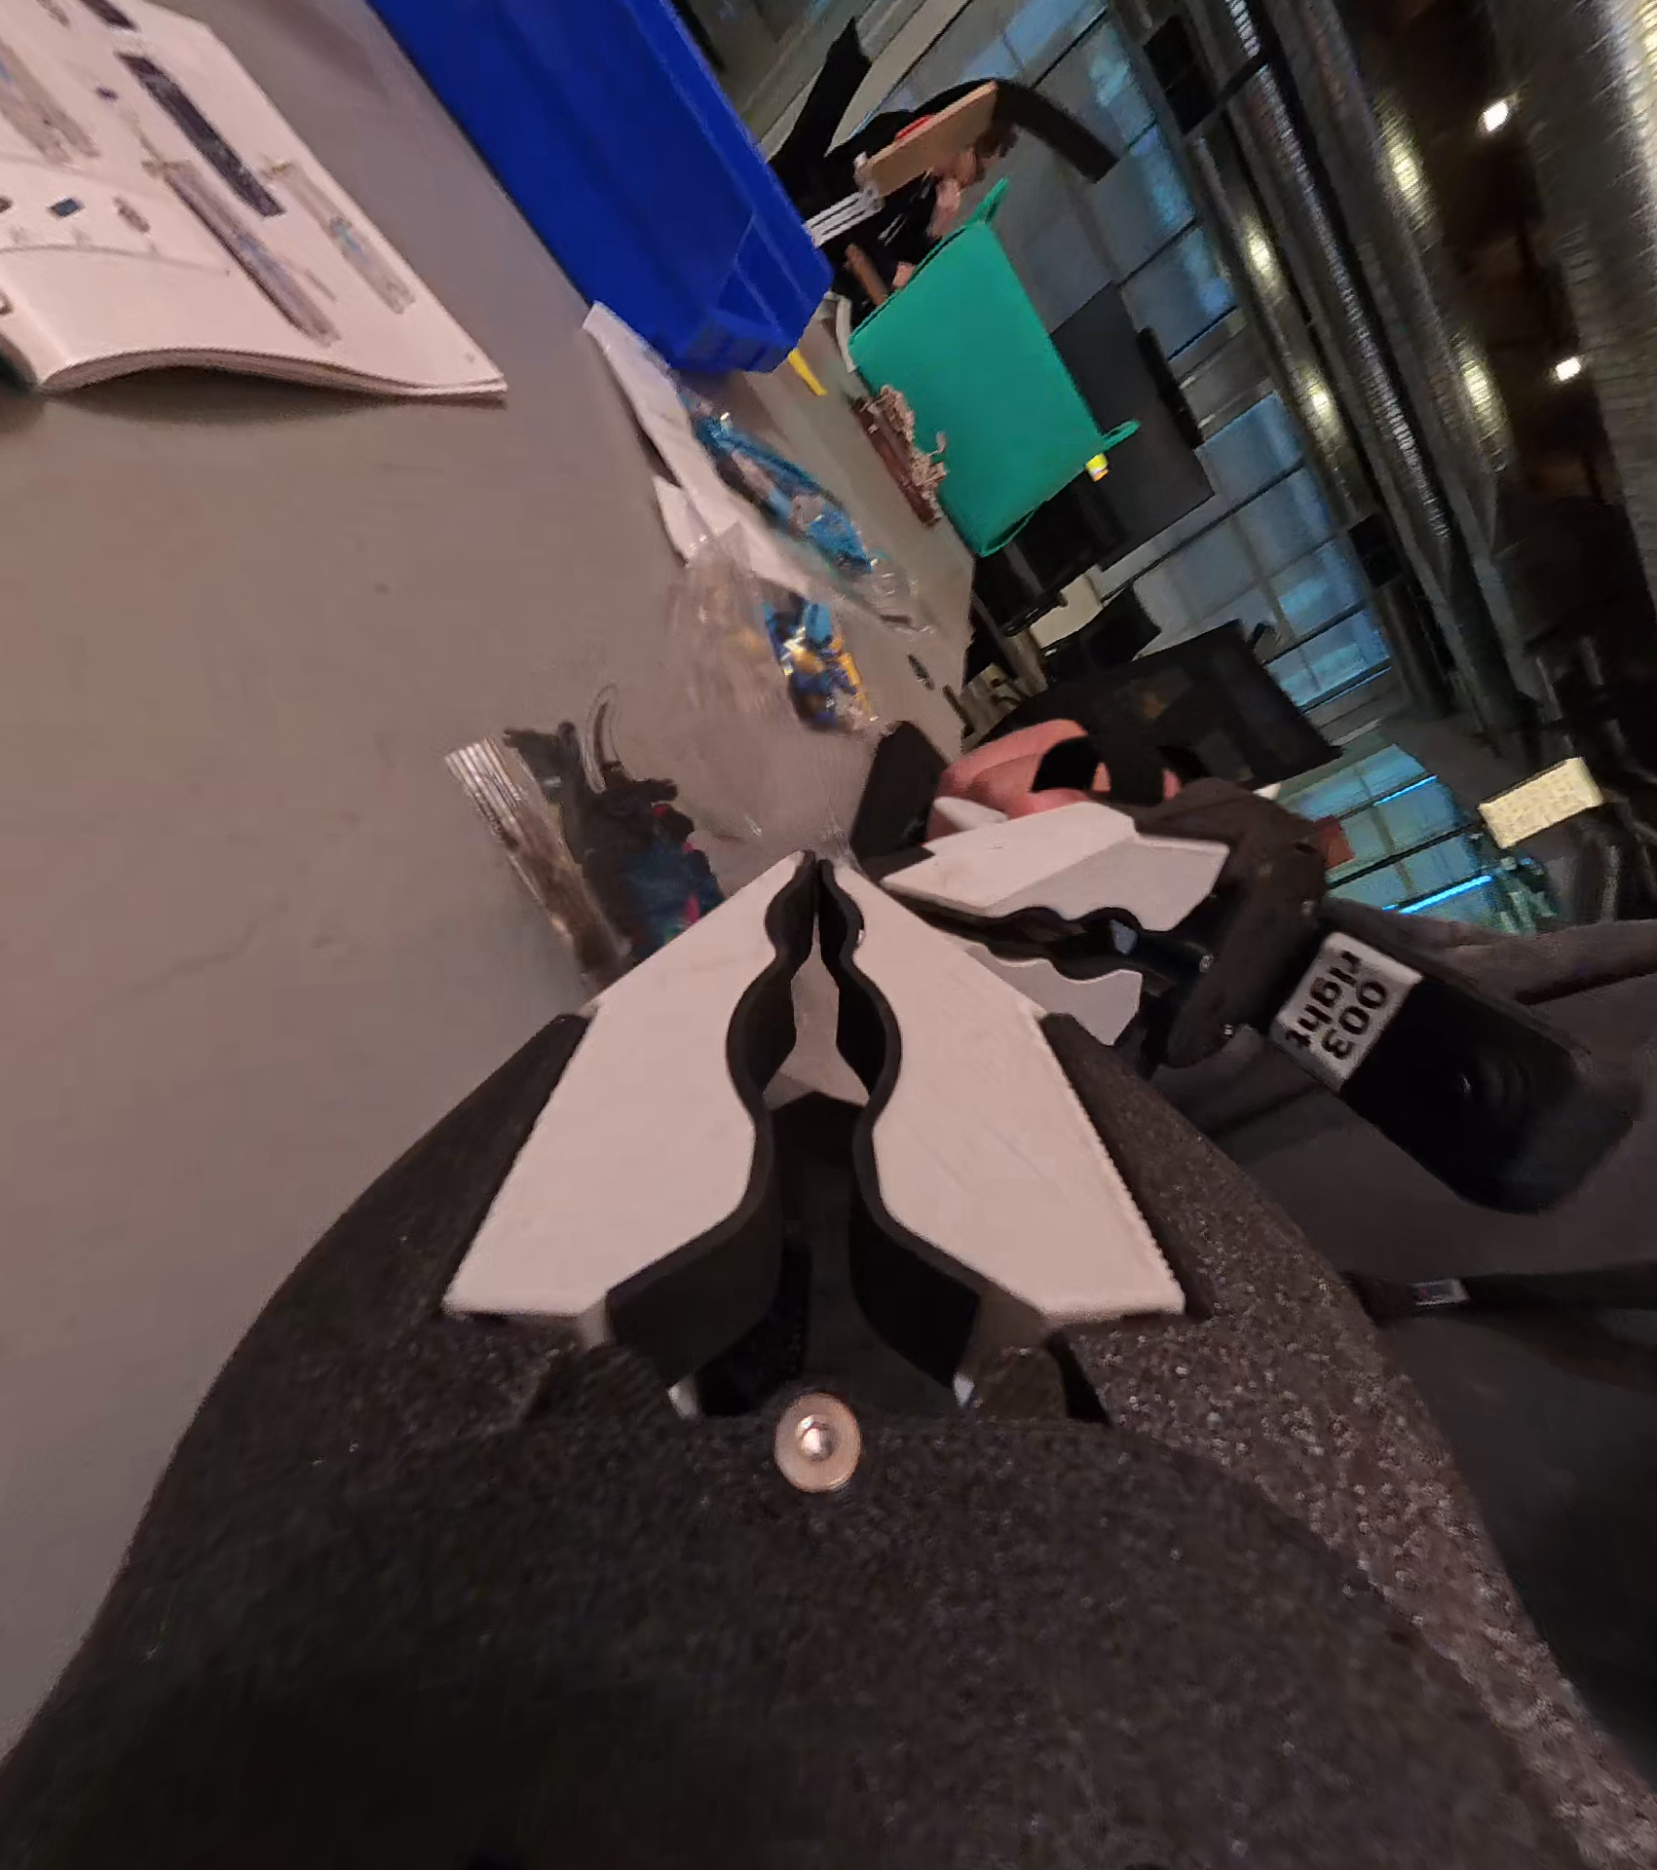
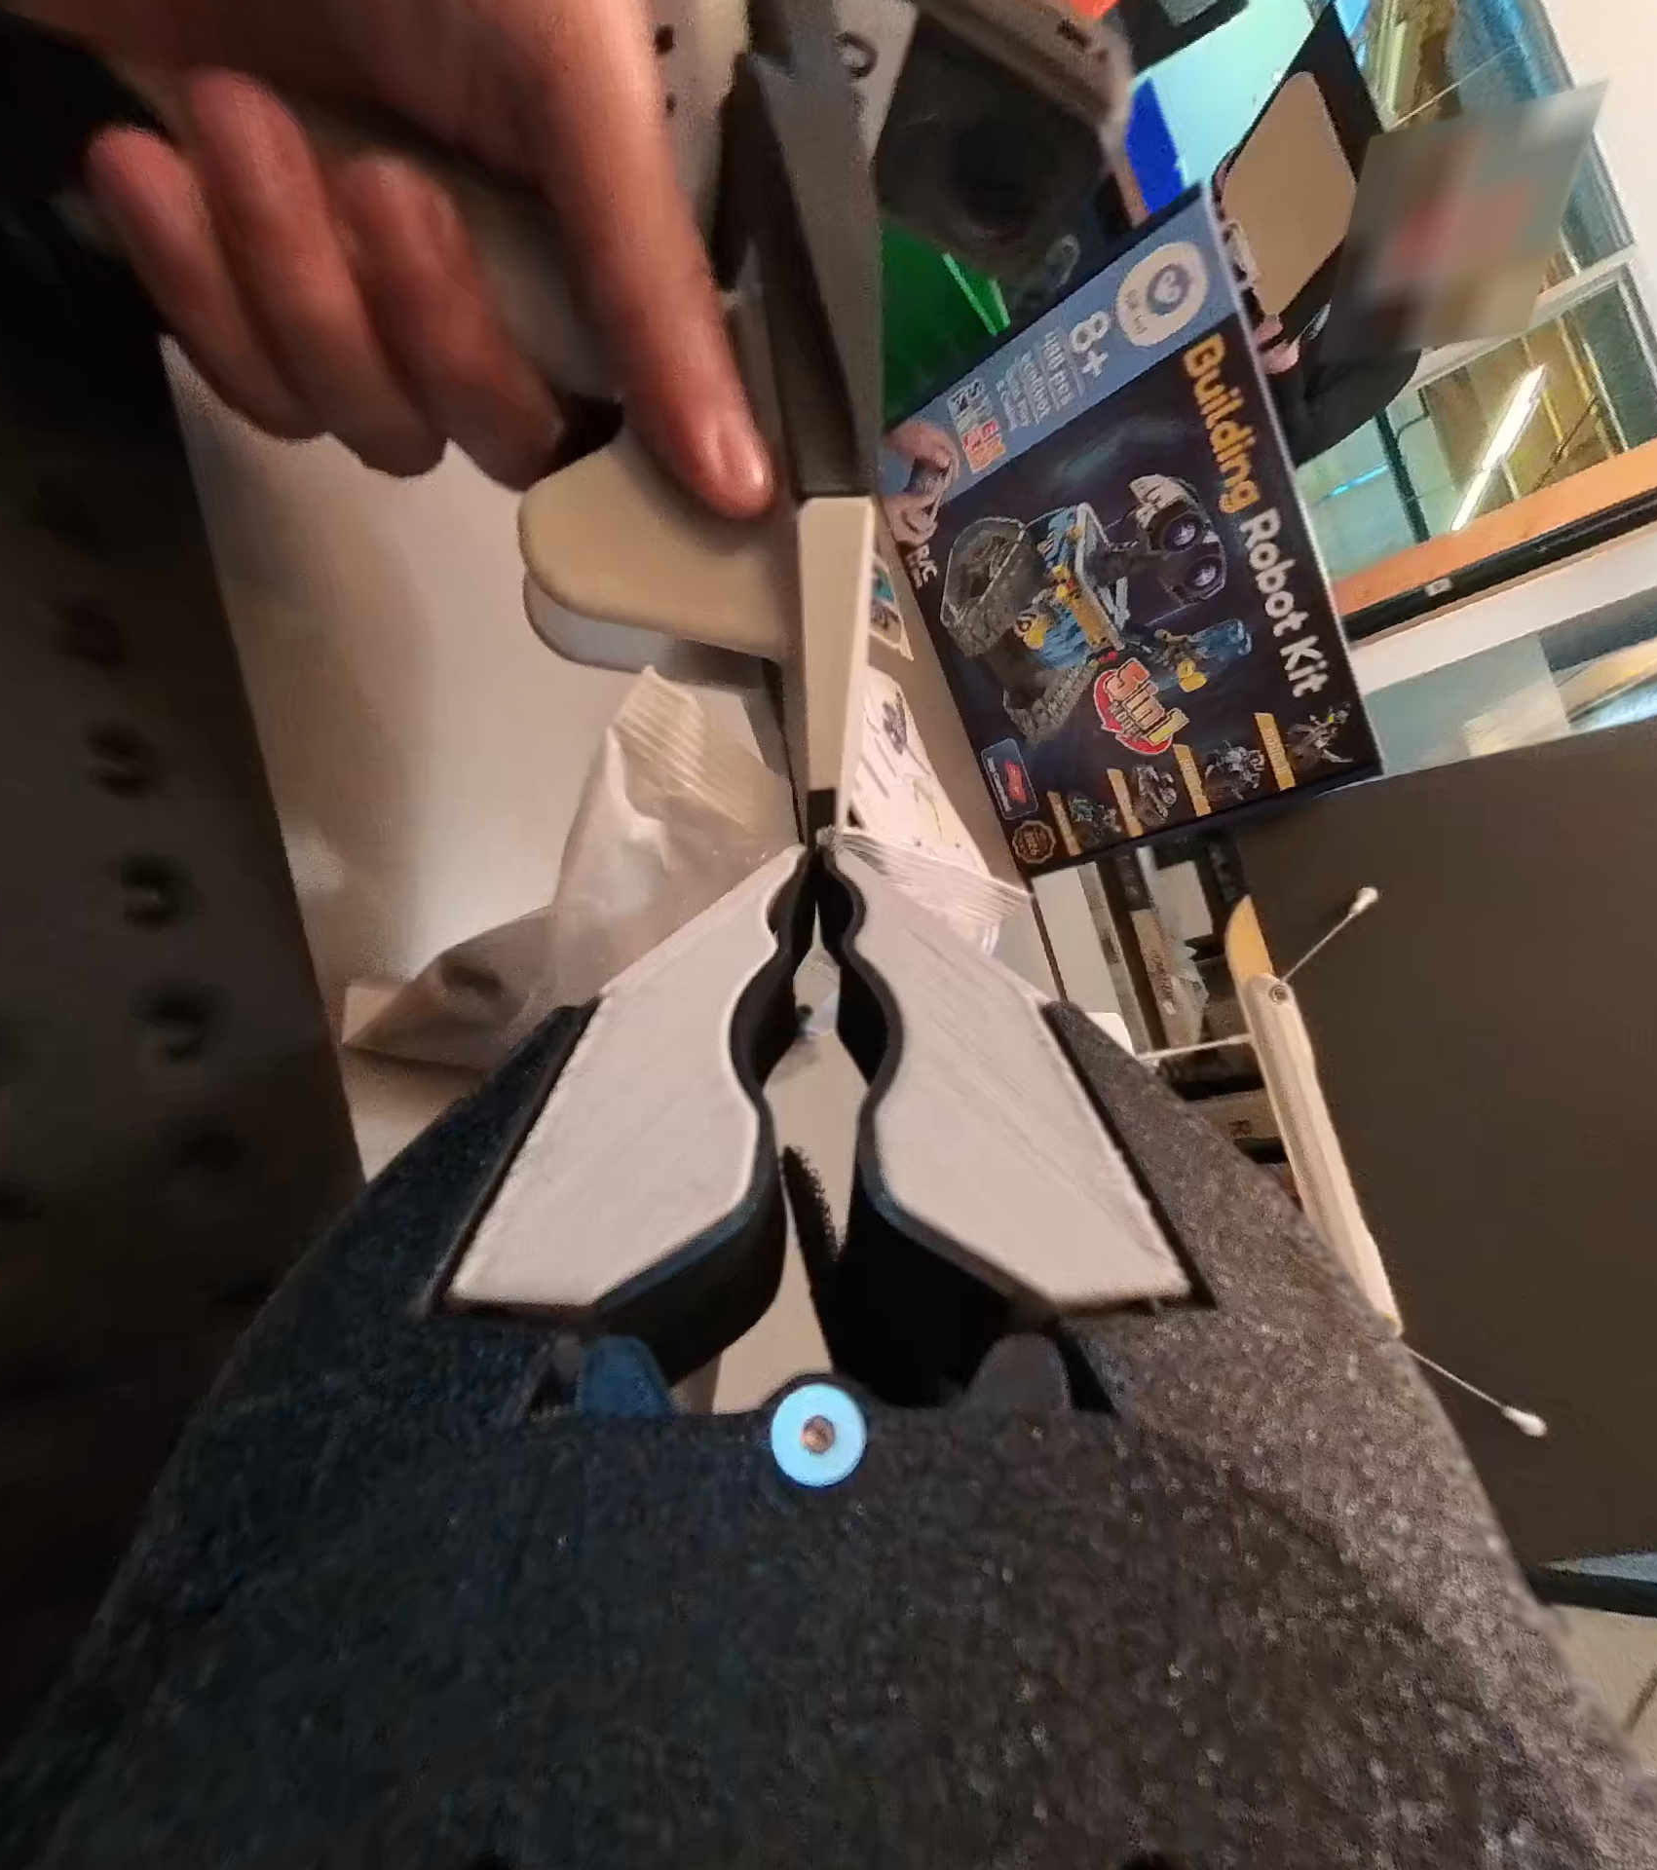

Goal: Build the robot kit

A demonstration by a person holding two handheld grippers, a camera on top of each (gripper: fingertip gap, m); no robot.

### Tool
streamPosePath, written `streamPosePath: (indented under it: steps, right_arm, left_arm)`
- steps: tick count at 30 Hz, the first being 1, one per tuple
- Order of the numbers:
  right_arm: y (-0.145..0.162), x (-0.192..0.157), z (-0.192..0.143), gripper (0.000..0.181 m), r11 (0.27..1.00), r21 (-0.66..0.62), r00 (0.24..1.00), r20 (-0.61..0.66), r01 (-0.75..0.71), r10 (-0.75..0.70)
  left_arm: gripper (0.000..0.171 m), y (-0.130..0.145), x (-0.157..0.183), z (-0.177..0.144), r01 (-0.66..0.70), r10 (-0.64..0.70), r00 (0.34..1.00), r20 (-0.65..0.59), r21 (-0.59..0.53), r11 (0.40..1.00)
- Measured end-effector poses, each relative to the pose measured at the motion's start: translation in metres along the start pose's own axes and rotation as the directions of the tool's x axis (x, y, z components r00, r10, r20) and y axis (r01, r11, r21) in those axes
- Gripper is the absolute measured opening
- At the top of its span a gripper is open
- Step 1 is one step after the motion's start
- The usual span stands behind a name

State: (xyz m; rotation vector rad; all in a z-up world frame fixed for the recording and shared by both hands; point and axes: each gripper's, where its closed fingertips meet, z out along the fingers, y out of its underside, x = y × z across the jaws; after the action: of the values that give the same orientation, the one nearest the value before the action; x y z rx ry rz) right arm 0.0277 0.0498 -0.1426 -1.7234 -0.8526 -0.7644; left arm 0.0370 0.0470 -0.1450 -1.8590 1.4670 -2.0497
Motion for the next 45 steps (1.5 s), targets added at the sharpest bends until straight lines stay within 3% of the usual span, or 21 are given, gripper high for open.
streamPosePath:
  steps: [4,7,8,10,12,14,16,21,23,30,37,40,45]
  right_arm:
    - [0.006,-0.011,0.001,0.000,0.997,-0.030,0.998,0.012,0.067,-0.067]
    - [0.011,-0.010,0.002,0.000,0.999,-0.024,0.999,0.045,-0.022,0.023]
    - [0.011,-0.006,0.002,0.000,0.989,-0.002,0.987,0.071,-0.147,0.146]
    - [0.013,0.009,0.003,0.000,0.870,0.001,0.856,0.176,-0.494,0.486]
    - [0.014,0.013,0.006,0.000,0.652,-0.046,0.609,0.313,-0.757,0.729]
    - [0.016,0.014,0.008,0.000,0.525,-0.084,0.465,0.359,-0.847,0.809]
    - [0.019,0.012,0.011,0.000,0.470,-0.121,0.405,0.352,-0.875,0.844]
    - [0.024,0.005,0.018,0.000,0.264,-0.215,0.177,0.353,-0.940,0.919]
    - [0.026,0.004,0.020,0.000,0.267,-0.216,0.188,0.327,-0.939,0.926]
    - [0.026,0.007,0.025,0.000,0.265,-0.187,0.208,0.278,-0.946,0.938]
    - [0.026,0.009,0.030,0.000,0.227,-0.170,0.178,0.259,-0.959,0.949]
    - [0.026,0.011,0.032,0.000,0.188,-0.166,0.140,0.265,-0.968,0.954]
    - [0.027,0.014,0.034,0.000,0.188,-0.150,0.145,0.255,-0.971,0.956]
  left_arm:
    - [0.000,0.009,-0.009,0.005,-0.028,0.031,0.997,0.069,-0.043,0.999]
    - [0.000,0.010,-0.014,0.007,-0.044,0.049,0.993,0.108,-0.047,0.998]
    - [0.000,0.008,-0.013,0.006,-0.080,0.084,0.989,0.124,-0.036,0.996]
    - [0.000,0.004,-0.005,0.004,-0.210,0.209,0.964,0.162,-0.008,0.978]
    - [0.000,0.004,-0.001,0.006,-0.362,0.360,0.898,0.254,-0.038,0.931]
    - [0.000,0.004,-0.002,0.007,-0.527,0.529,0.769,0.359,-0.113,0.842]
    - [0.000,0.005,-0.006,0.009,-0.620,0.636,0.644,0.425,-0.197,0.759]
    - [0.000,0.006,-0.014,0.011,-0.700,0.738,0.457,0.496,-0.312,0.643]
    - [0.000,0.006,-0.016,0.011,-0.712,0.756,0.405,0.515,-0.341,0.614]
    - [0.000,0.003,-0.019,0.008,-0.711,0.741,0.382,0.552,-0.337,0.617]
    - [0.000,0.001,-0.020,0.007,-0.728,0.758,0.291,0.584,-0.380,0.571]
    - [0.000,0.000,-0.020,0.005,-0.728,0.750,0.296,0.592,-0.369,0.578]
    - [0.000,0.000,-0.020,0.005,-0.729,0.748,0.297,0.594,-0.366,0.579]
